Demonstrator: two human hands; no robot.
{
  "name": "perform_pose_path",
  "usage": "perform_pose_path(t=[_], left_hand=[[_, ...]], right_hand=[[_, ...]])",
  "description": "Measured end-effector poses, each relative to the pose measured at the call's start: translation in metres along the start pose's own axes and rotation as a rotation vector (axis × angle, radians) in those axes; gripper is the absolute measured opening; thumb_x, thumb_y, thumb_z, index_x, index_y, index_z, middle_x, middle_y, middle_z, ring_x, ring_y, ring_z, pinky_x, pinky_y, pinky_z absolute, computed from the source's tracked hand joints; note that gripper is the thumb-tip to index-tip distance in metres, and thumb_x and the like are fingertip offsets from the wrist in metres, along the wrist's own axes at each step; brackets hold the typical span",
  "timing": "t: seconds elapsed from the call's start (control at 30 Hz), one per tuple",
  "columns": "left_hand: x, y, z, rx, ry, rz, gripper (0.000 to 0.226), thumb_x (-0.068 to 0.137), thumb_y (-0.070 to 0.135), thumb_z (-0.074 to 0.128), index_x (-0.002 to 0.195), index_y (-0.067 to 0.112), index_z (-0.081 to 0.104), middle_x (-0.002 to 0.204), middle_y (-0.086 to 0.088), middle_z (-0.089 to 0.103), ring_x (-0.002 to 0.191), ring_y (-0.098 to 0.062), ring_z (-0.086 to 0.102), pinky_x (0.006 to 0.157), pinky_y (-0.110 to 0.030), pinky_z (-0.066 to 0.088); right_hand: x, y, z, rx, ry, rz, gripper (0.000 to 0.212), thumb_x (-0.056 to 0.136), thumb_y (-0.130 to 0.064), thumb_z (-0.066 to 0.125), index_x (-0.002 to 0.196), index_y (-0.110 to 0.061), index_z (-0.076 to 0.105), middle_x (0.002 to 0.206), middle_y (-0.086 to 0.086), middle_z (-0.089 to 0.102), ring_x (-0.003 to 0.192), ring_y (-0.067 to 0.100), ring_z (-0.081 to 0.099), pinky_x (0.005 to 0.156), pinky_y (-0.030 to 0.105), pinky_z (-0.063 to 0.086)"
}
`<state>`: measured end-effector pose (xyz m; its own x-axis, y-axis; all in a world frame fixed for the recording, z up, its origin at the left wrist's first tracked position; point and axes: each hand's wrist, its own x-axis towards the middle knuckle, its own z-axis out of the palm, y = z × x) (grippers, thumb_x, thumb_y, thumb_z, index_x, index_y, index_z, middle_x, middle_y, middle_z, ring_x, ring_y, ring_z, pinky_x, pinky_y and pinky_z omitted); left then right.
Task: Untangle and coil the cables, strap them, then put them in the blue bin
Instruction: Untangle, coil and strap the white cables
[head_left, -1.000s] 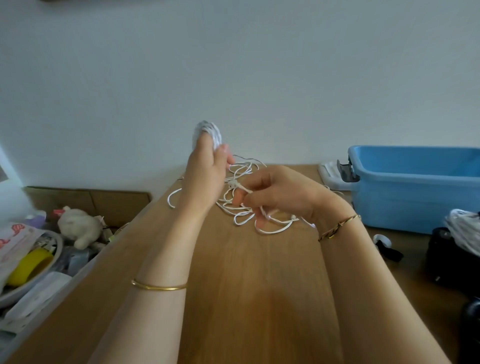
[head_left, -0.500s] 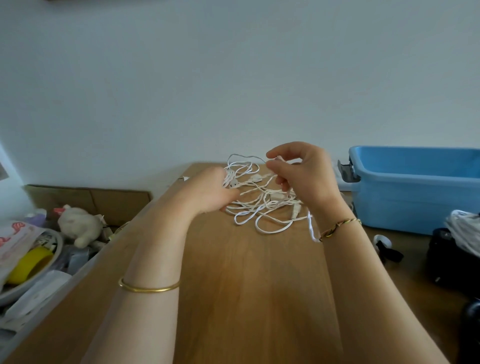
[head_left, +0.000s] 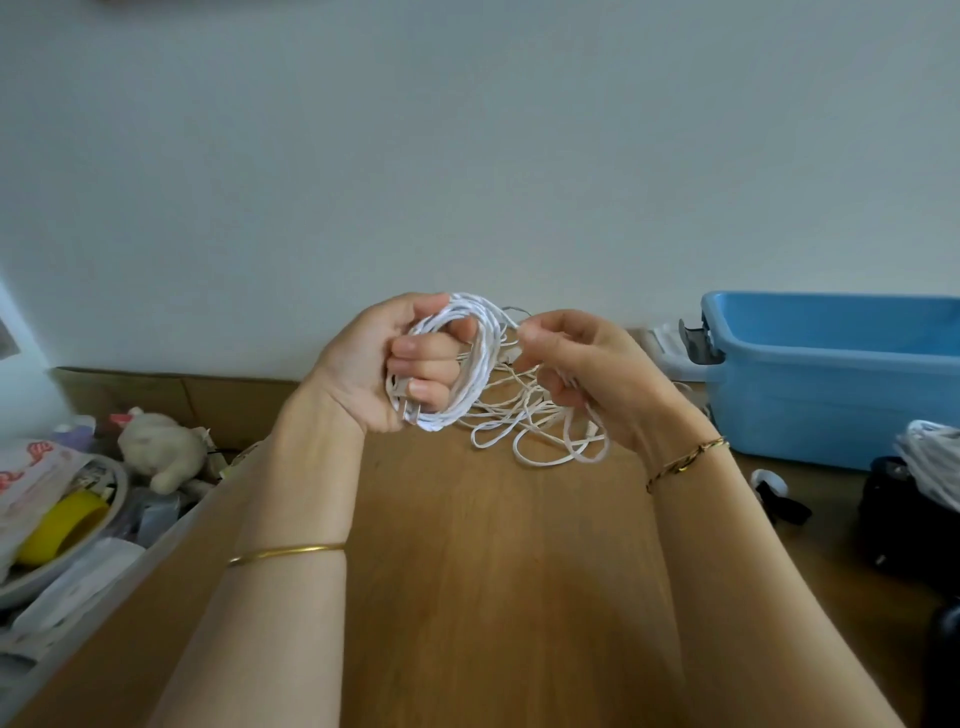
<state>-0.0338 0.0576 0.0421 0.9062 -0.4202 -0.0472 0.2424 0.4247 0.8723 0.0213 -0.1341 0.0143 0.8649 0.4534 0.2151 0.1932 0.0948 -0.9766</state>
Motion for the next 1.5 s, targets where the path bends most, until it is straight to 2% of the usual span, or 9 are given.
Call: perform_pose_path(t=[0.2, 0.4, 0.53, 0.67, 0.83, 0.97, 1.07, 1.23, 1.5], left_hand=[[-0.001, -0.002, -0.004, -0.077, 0.23, 0.097, 0.028, 0.086, 0.038, 0.05, 0.073, 0.013, 0.052, 0.031, 0.008, 0.028, 0.027, -0.006, 0.027, 0.032, -0.012, 0.025], [0.0, 0.001, 0.0, -0.175, 0.336, 0.21, 0.038, 0.095, 0.038, 0.045, 0.066, 0.014, 0.054, 0.032, 0.007, 0.028, 0.027, -0.006, 0.027, 0.033, -0.012, 0.025], [-0.008, 0.009, -0.003, -0.314, 0.406, 0.369, 0.033, 0.095, 0.034, 0.044, 0.069, 0.014, 0.051, 0.032, 0.008, 0.029, 0.028, -0.006, 0.027, 0.034, -0.012, 0.029], [-0.019, 0.018, -0.006, -0.375, 0.462, 0.501, 0.036, 0.096, 0.033, 0.041, 0.067, 0.015, 0.051, 0.032, 0.007, 0.03, 0.029, -0.008, 0.027, 0.036, -0.012, 0.028], [-0.012, 0.016, 0.006, 0.013, 0.574, 0.372, 0.036, 0.095, 0.034, 0.038, 0.065, 0.016, 0.046, 0.031, 0.008, 0.023, 0.026, -0.006, 0.019, 0.035, -0.013, 0.02], [-0.002, 0.007, 0.011, 0.241, 0.574, 0.274, 0.04, 0.097, 0.031, 0.038, 0.063, 0.012, 0.047, 0.032, 0.01, 0.023, 0.026, -0.004, 0.018, 0.035, -0.012, 0.021], [0.003, 0.002, 0.014, 0.375, 0.571, 0.228, 0.04, 0.097, 0.03, 0.038, 0.064, 0.011, 0.049, 0.033, 0.009, 0.023, 0.027, -0.005, 0.018, 0.035, -0.013, 0.023], [0.004, 0.0, 0.013, 0.305, 0.475, 0.17, 0.038, 0.097, 0.031, 0.039, 0.066, 0.011, 0.049, 0.032, 0.01, 0.023, 0.027, -0.004, 0.019, 0.034, -0.013, 0.023], [0.001, 0.006, -0.007, -0.481, -0.141, 0.09, 0.033, 0.095, 0.024, 0.044, 0.086, -0.002, 0.063, 0.04, -0.001, 0.048, 0.038, -0.009, 0.031, 0.051, -0.025, 0.048]], right_hand=[[0.001, 0.003, 0.0, 0.068, 0.193, -0.086, 0.014, 0.089, -0.013, 0.062, 0.077, -0.006, 0.062, 0.066, 0.006, 0.063, 0.044, 0.008, 0.048, 0.04, 0.018, 0.04], [0.008, 0.019, -0.007, 0.408, 0.344, 0.087, 0.019, 0.095, -0.014, 0.054, 0.078, -0.006, 0.06, 0.076, 0.007, 0.062, 0.068, 0.019, 0.063, 0.066, 0.032, 0.056], [0.014, 0.034, -0.015, 0.708, 0.454, 0.219, 0.023, 0.097, -0.01, 0.048, 0.075, -0.004, 0.052, 0.064, 0.007, 0.055, 0.041, 0.011, 0.054, 0.047, 0.022, 0.053], [0.018, 0.047, -0.027, 0.222, 0.564, 0.34, 0.012, 0.089, -0.005, 0.052, 0.078, -0.002, 0.055, 0.066, 0.011, 0.054, 0.026, 0.008, 0.028, 0.029, 0.013, 0.021], [0.021, 0.051, -0.012, -0.538, 0.409, 0.261, 0.017, 0.082, -0.006, 0.046, 0.065, -0.007, 0.047, 0.063, 0.008, 0.049, 0.054, 0.024, 0.044, 0.049, 0.025, 0.035], [0.012, 0.026, 0.0, -0.436, 0.429, 0.016, 0.037, 0.096, -0.025, 0.039, 0.086, 0.002, 0.061, 0.074, 0.009, 0.057, 0.072, 0.026, 0.05, 0.066, 0.034, 0.039], [0.004, 0.004, 0.013, -0.292, 0.311, -0.136, 0.047, 0.098, -0.044, 0.038, 0.099, -0.011, 0.072, 0.09, -0.015, 0.064, 0.087, -0.006, 0.055, 0.075, 0.015, 0.04], [0.007, 0.003, 0.025, -0.529, 0.105, -0.293, 0.012, 0.088, -0.026, 0.062, 0.082, -0.016, 0.065, 0.076, -0.014, 0.063, 0.068, -0.005, 0.053, 0.065, 0.013, 0.037], [0.008, 0.015, 0.026, -0.512, 0.045, -0.209, 0.016, 0.092, -0.005, 0.04, 0.083, -0.013, 0.051, 0.051, -0.002, 0.056, 0.058, 0.012, 0.058, 0.056, 0.021, 0.042]])
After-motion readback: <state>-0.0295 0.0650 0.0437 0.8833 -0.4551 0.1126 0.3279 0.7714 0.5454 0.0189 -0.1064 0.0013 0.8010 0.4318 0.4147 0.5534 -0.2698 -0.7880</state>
